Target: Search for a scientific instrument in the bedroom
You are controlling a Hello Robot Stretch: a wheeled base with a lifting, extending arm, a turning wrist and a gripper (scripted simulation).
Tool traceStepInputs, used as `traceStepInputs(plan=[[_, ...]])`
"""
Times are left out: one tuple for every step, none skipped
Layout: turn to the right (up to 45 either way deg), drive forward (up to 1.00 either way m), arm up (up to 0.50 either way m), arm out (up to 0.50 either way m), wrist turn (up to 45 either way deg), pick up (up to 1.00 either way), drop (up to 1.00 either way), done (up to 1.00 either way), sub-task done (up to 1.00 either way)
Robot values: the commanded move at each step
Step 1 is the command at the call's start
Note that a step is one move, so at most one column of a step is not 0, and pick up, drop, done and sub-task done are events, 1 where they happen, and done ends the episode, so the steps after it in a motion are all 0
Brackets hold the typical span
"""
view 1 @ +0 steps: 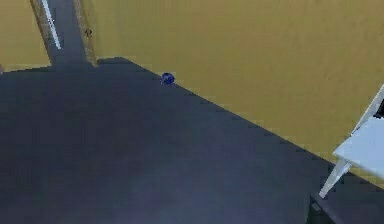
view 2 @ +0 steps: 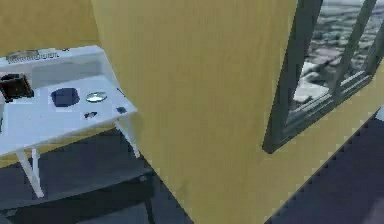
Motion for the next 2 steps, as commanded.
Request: traceStepInputs(plan=[[-30.0,0.00,0.00,0.00,0.0,0.00,0.00,0.00,0.00],[0.0,1.00,0.00,0.00,0.0,0.00,0.00,0.00,0.00]])
